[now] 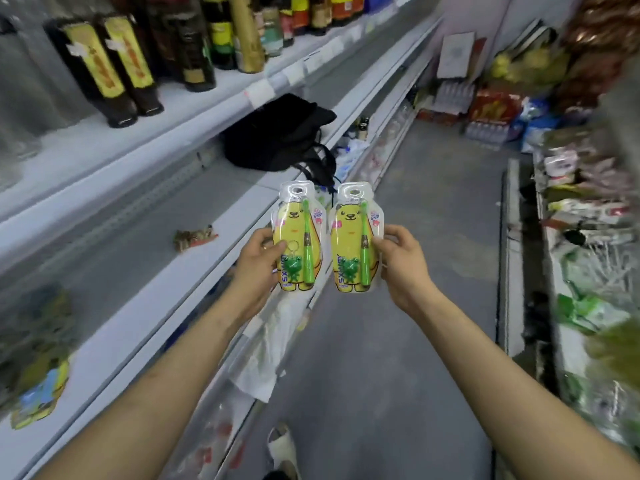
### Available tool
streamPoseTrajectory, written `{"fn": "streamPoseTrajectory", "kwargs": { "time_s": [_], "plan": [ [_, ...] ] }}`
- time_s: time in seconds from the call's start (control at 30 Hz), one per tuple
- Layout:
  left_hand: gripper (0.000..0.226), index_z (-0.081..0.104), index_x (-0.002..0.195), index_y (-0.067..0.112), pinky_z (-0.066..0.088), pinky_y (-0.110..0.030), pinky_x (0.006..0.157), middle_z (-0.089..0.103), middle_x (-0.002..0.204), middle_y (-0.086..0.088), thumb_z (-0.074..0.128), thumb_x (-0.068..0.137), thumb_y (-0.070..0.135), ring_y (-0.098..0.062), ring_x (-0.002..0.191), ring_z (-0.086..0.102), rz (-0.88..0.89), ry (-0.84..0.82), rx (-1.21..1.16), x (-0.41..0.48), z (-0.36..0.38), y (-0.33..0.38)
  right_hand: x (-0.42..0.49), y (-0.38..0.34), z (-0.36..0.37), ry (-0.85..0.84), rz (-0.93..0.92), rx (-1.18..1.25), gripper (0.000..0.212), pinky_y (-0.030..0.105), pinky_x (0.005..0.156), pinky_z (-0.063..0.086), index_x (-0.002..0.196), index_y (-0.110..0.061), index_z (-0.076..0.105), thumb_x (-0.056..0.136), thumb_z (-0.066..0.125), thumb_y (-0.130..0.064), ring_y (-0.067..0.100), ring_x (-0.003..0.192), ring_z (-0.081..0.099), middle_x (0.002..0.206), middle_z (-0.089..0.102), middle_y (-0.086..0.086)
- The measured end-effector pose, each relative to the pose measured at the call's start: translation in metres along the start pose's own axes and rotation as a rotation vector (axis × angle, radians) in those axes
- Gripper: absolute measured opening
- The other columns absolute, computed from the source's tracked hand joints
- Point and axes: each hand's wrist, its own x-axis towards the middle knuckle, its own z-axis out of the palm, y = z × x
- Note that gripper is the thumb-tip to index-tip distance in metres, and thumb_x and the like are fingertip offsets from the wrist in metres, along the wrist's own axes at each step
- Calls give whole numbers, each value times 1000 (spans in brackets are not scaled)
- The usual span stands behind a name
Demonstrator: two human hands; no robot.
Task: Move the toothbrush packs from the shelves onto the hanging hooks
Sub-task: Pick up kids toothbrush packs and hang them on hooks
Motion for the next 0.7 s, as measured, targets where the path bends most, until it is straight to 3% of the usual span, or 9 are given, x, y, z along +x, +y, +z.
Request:
{"fn": "streamPoseTrajectory", "kwargs": {
  "time_s": [0.17,0.3,0.47,0.6,0.7],
  "plan": [
    [12,59,110,14,58,-29,58,74,80,11,52,107,5,-9,75,72,15,-187,36,101,96,17,81,-28,-64,177,-36,35,16,17,48,44,118,-11,64,104,56,-8,10,68,64,102,71,3],
    [14,60,116,13,58,-28,56,72,97,-2,54,106,6,-11,80,73,27,-332,50,191,177,30,147,-65,-108,325,-98,76,12,22,48,39,109,-16,63,104,56,-8,7,60,60,92,70,0],
    [17,59,122,11,61,-35,64,72,104,-6,55,106,6,-18,87,74,24,-576,72,282,300,57,200,-124,-172,551,-212,133,11,29,62,47,108,-15,64,98,64,-11,19,76,63,91,68,5],
    [15,58,119,11,60,-30,56,73,79,13,52,107,3,-7,72,73,55,-764,70,307,415,77,207,-170,-235,813,-299,134,15,21,56,52,113,-14,63,101,61,-6,6,70,68,87,71,-3],
    [16,57,123,6,61,-29,56,72,74,13,52,107,4,-5,68,71,79,-957,50,303,500,90,203,-199,-287,988,-384,86,14,31,71,53,112,-20,64,101,62,-11,13,90,71,102,75,-3]
  ]
}}
